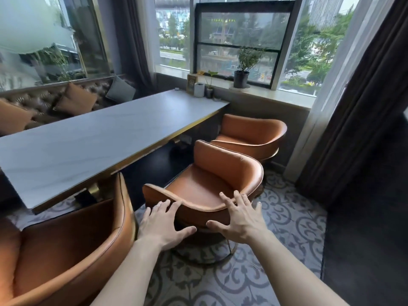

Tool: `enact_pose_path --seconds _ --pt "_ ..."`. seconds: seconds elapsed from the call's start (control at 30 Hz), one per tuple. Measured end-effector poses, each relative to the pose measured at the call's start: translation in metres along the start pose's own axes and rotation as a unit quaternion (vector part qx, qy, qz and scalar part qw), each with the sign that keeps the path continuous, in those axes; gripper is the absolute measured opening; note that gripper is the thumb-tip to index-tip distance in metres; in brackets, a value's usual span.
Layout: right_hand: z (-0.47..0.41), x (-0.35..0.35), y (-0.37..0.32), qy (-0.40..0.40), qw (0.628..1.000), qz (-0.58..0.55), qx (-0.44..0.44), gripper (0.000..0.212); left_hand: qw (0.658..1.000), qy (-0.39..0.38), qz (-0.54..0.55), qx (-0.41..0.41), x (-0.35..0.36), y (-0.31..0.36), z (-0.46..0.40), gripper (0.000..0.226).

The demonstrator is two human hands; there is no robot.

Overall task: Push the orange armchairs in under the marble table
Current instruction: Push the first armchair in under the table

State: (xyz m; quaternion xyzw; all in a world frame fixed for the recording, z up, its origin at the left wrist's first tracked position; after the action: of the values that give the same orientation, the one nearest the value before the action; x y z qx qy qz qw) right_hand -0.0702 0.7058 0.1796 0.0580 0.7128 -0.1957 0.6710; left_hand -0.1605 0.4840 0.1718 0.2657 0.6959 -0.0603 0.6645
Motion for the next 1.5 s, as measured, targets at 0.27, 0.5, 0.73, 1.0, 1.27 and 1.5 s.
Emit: enact_pose_path --seconds 0.27,0.5,0.73,1.0,1.27,1.5 --pt "-0.074 -0.008 0.125 -0.014 1.000 0.004 0.011 0.109 1.000 -0.013 0.010 0.014 0.046 0.112 -0.079 0.098" --pt "-0.191 0.012 0.183 -0.039 0.999 0.013 -0.004 0.108 0.999 -0.037 0.009 -0.012 0.105 0.137 -0.188 0.095" --pt "-0.321 0.028 0.222 -0.075 0.996 0.035 -0.035 0.107 0.996 -0.046 0.032 -0.076 0.153 0.147 -0.300 0.093" --pt "-0.426 0.055 0.250 -0.123 0.983 0.043 -0.128 0.103 0.979 -0.040 0.032 -0.197 0.197 0.150 -0.356 0.096" --pt "-0.482 0.108 0.284 -0.199 0.936 0.052 -0.286 0.104 0.929 -0.041 0.047 -0.366 0.244 0.199 -0.344 0.096" --pt "-0.489 0.133 0.332 -0.246 0.889 0.085 -0.376 0.103 0.895 -0.043 0.072 -0.438 0.287 0.268 -0.324 0.099"
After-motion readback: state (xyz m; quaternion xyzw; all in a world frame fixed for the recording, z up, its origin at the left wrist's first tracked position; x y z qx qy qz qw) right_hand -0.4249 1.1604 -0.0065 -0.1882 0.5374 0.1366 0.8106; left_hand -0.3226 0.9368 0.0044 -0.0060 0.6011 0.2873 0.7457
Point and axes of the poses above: each hand's wrist, its own z-axis away from the middle knuckle, its own x-axis out of the palm, y = z × x, the point moved 4 cm from there along -z, towards the middle knuckle, and after that the axes turned 11 degrees about y, right-handed, at the moved point
